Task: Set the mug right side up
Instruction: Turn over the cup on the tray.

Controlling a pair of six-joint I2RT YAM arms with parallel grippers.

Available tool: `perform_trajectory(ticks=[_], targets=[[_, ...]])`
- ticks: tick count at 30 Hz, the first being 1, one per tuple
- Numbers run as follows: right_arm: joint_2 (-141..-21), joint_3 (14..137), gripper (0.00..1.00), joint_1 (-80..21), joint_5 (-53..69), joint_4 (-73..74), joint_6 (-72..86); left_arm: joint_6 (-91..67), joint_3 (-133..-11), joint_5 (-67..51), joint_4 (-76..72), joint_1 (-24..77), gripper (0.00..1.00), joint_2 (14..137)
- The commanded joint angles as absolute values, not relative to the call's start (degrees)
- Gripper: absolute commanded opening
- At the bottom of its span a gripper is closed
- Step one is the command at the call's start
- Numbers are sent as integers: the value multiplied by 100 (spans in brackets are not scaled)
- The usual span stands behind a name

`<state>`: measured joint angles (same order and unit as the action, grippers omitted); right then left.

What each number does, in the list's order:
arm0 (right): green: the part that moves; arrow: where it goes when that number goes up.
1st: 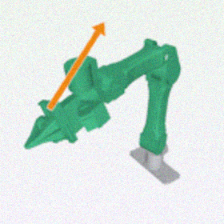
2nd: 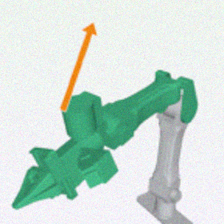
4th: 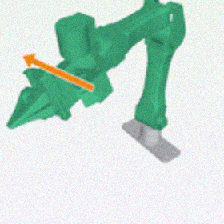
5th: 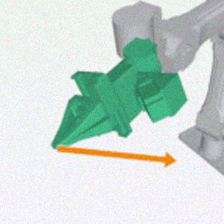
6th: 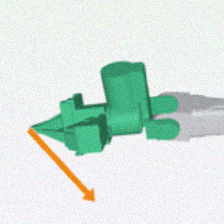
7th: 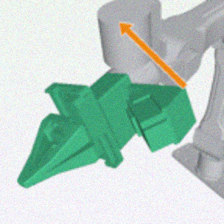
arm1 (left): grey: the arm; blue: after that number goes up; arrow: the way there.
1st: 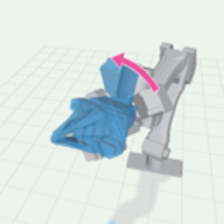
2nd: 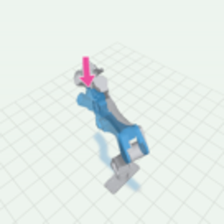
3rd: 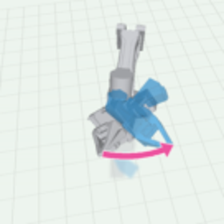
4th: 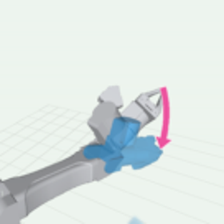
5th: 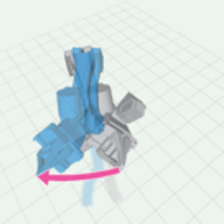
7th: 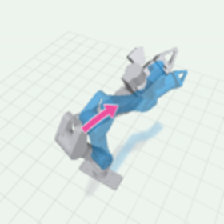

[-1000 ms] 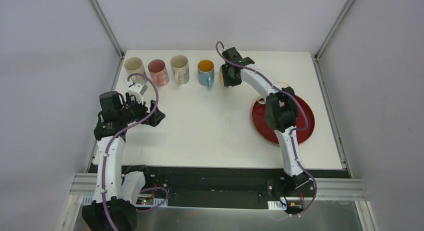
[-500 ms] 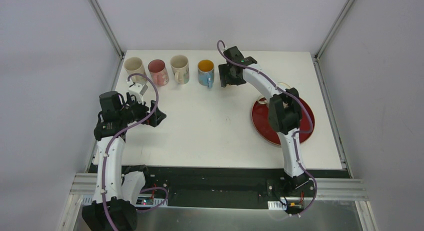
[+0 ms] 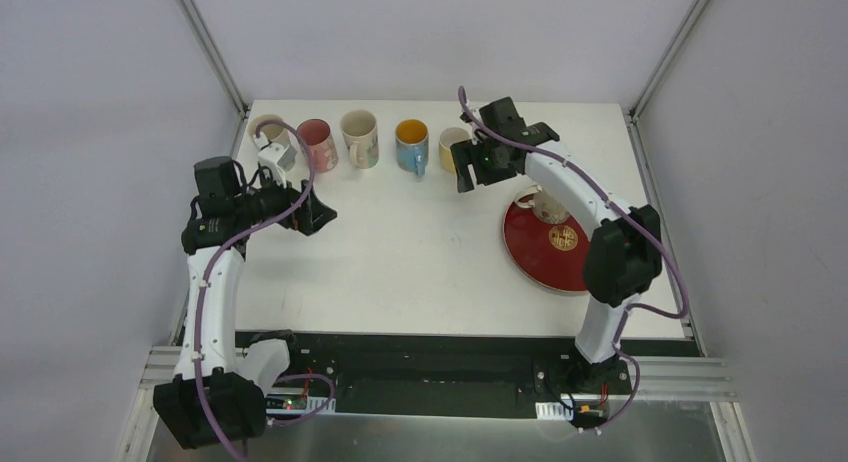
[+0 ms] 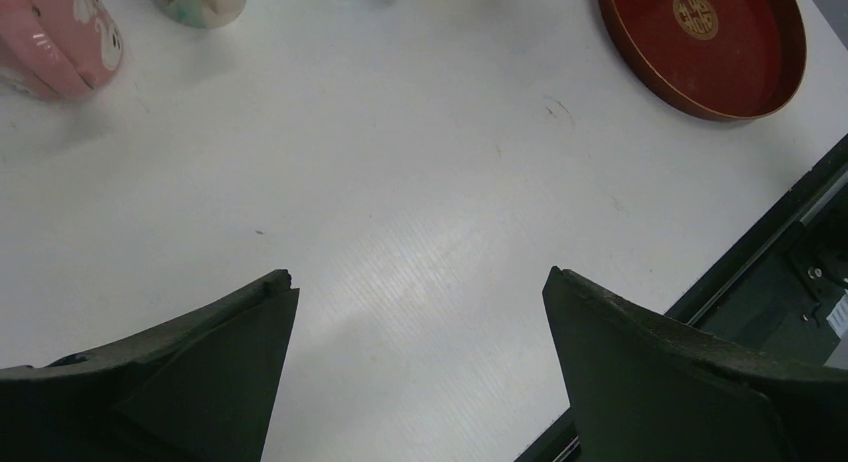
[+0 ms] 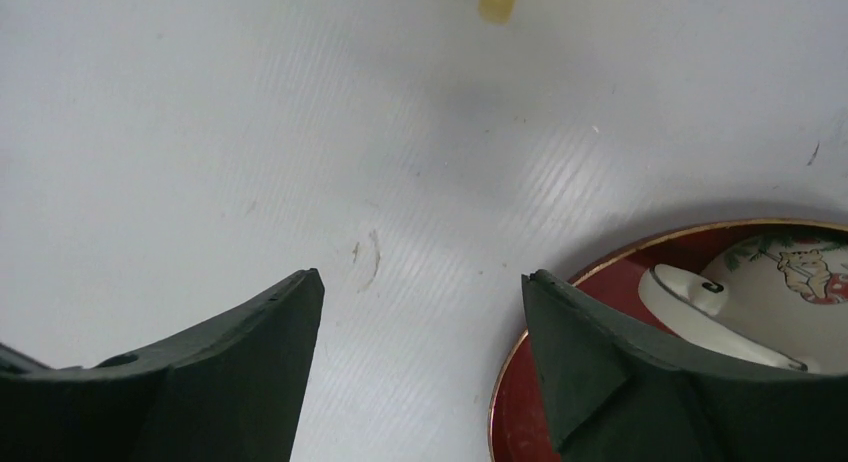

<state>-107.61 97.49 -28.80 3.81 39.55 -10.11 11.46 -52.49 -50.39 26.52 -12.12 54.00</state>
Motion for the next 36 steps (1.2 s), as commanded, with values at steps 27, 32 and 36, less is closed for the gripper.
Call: perform_trajectory(ticks=[27, 32, 36], targets=[[-10250, 9270, 81, 512, 935, 3133, -231, 1544, -8794, -3260, 2812, 3199, 100, 9214], [-10808, 9512, 81, 634, 1368, 3129, -16, 1529, -9017, -3251, 2813, 3388, 100, 9545], [-11053, 9551, 80, 787, 2359, 3267, 300, 1456, -9080, -3290, 2813, 3412, 100, 9665]])
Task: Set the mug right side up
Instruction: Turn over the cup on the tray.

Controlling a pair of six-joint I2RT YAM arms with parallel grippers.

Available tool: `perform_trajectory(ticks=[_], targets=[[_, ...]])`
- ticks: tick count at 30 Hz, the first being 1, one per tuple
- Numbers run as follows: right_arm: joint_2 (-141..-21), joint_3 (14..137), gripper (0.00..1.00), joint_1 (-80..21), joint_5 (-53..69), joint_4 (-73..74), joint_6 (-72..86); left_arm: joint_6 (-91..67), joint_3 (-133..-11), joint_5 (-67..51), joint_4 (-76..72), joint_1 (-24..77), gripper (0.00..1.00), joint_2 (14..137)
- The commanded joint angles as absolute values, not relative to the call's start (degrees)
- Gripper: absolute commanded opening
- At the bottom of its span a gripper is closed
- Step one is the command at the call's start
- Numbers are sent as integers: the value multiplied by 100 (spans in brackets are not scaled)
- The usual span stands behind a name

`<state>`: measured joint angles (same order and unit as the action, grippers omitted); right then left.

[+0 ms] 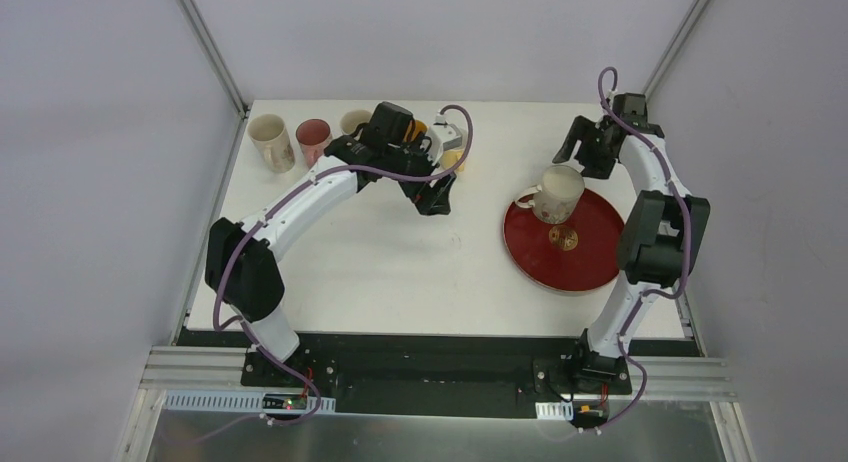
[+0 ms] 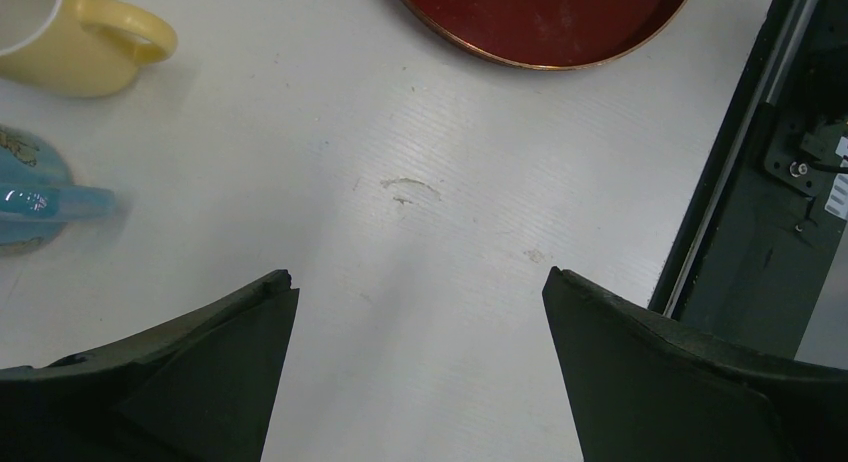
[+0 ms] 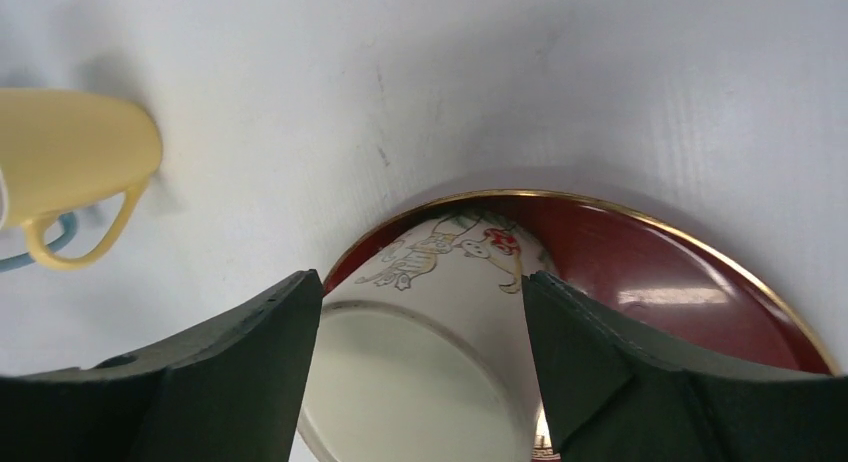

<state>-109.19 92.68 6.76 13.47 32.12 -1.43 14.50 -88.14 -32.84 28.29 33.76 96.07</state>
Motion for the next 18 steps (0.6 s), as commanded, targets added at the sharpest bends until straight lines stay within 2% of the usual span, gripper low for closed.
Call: perform_trajectory(ticks=[1, 8, 18], targets=[[-11102, 9561, 79, 861, 2627, 3334, 363, 1459, -9075, -3293, 2813, 3416, 100, 9676], [-11122, 9459, 75, 1041, 3791, 3865, 186, 1441, -9068, -3325, 2813, 3419, 100, 9727], [-10888, 9040, 74, 1036, 3959, 4268, -644, 1426, -9180, -3305, 2821, 3541, 100, 9838]])
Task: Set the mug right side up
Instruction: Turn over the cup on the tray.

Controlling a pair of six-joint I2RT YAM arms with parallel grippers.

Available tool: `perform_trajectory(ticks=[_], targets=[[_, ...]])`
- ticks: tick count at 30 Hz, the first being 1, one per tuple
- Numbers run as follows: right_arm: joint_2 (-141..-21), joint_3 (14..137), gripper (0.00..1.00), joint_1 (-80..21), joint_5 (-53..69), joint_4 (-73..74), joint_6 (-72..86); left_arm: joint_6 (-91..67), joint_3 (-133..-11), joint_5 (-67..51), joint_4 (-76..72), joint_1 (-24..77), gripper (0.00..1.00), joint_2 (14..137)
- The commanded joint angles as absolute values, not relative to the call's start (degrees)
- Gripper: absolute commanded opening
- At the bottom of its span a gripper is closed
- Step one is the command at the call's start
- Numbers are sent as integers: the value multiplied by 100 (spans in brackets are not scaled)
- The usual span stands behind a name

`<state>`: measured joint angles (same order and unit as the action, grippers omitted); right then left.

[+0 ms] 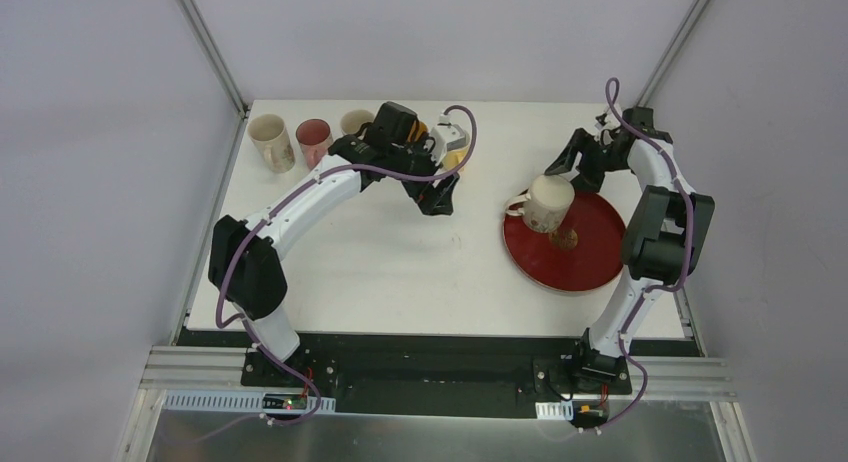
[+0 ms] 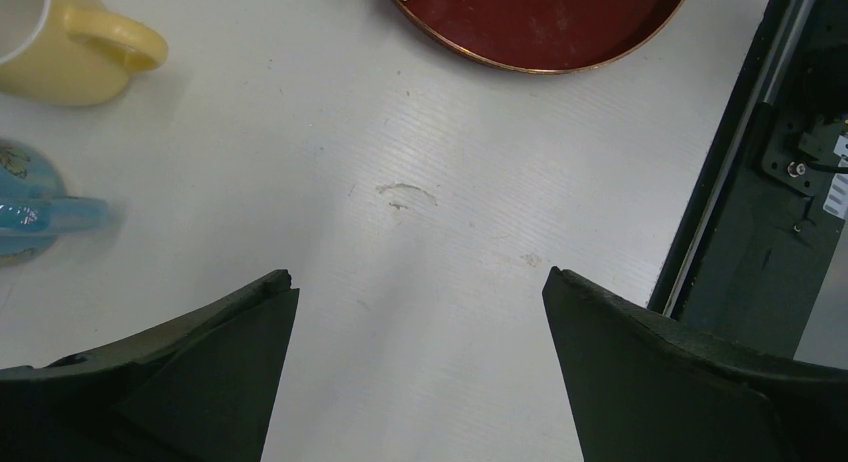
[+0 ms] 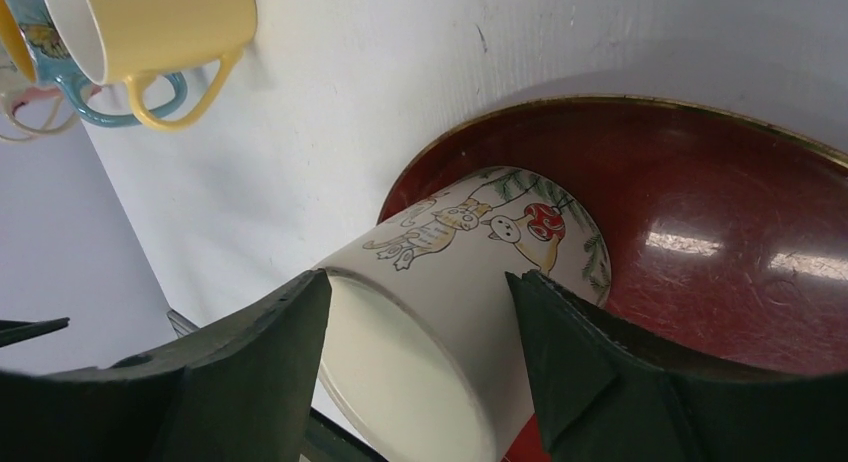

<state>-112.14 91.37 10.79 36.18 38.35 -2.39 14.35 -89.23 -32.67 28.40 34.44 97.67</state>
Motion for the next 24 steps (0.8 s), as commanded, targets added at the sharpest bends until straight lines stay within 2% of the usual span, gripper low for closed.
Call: perform_trajectory(ticks=[1, 13, 24], targets=[[-10901, 9050, 73, 1033, 4004, 4328, -716, 1427, -9184, -3290, 2823, 3554, 100, 9847], [-10890, 8983, 71, 908, 4312, 5256, -1873, 1648, -9131, -2821, 2830, 3866, 100, 9935], [-10142, 8683, 75, 953, 3773, 4914, -1445, 1669, -9779, -1910, 2830, 4494, 100, 10708]])
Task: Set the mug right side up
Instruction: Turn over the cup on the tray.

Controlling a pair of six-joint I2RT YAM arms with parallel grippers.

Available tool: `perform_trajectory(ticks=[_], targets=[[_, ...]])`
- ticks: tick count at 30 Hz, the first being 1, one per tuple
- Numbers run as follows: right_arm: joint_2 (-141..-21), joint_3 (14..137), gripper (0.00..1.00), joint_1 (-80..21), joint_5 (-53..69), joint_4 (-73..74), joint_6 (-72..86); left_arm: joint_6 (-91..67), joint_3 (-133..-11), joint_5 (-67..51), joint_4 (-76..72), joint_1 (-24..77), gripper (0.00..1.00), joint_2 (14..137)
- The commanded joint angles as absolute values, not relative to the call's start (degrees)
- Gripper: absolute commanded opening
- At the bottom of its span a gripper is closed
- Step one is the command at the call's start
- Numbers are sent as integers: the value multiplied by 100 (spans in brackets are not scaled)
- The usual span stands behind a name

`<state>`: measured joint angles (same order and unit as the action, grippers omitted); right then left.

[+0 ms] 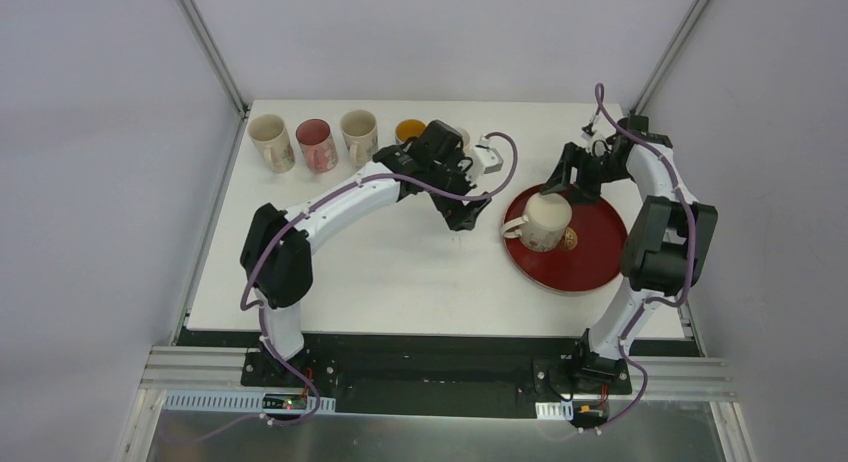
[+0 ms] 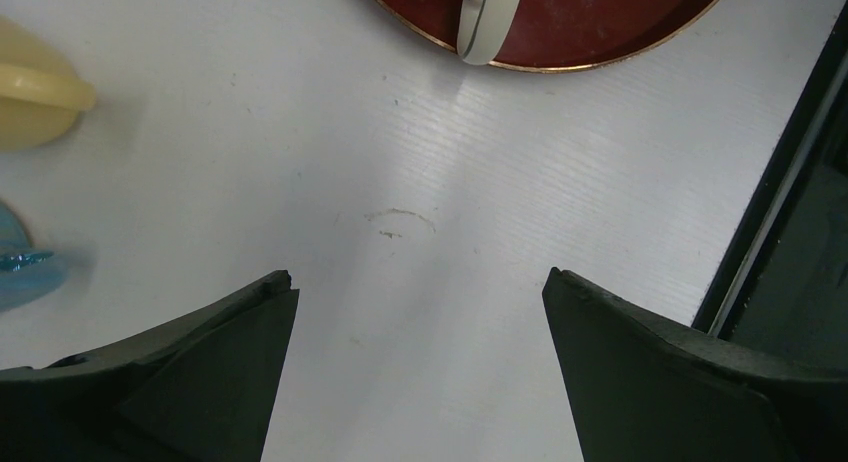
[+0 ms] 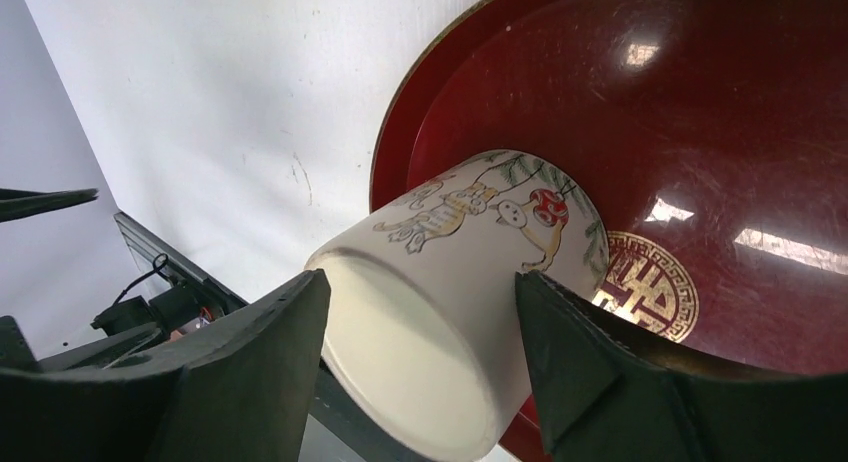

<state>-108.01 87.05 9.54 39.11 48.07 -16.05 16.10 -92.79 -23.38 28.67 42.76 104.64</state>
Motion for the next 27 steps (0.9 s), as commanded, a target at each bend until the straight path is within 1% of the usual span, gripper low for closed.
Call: perform_trajectory(ticks=[1, 7, 12, 20, 27], targets=[[-10040, 8671, 76, 971, 3730, 4889, -1416, 1650, -9886, -1854, 2830, 4562, 100, 10811], [-9347, 8368, 79, 1158, 3397, 4759, -1480, 1755, -10377, -1772, 2830, 4876, 100, 11376], [-8755, 7995, 80, 1540, 3386, 4929, -1721, 2459, -10601, -1805, 2872, 5185, 100, 11719], [-7301, 6971, 80, 2201, 3484, 4780, -1904, 2928, -11126, -1673, 2973, 5511, 100, 12241], [-5976, 6398, 81, 2257, 3562, 4995, -1932, 2926, -11543, -1790, 2996, 5517, 100, 12708]])
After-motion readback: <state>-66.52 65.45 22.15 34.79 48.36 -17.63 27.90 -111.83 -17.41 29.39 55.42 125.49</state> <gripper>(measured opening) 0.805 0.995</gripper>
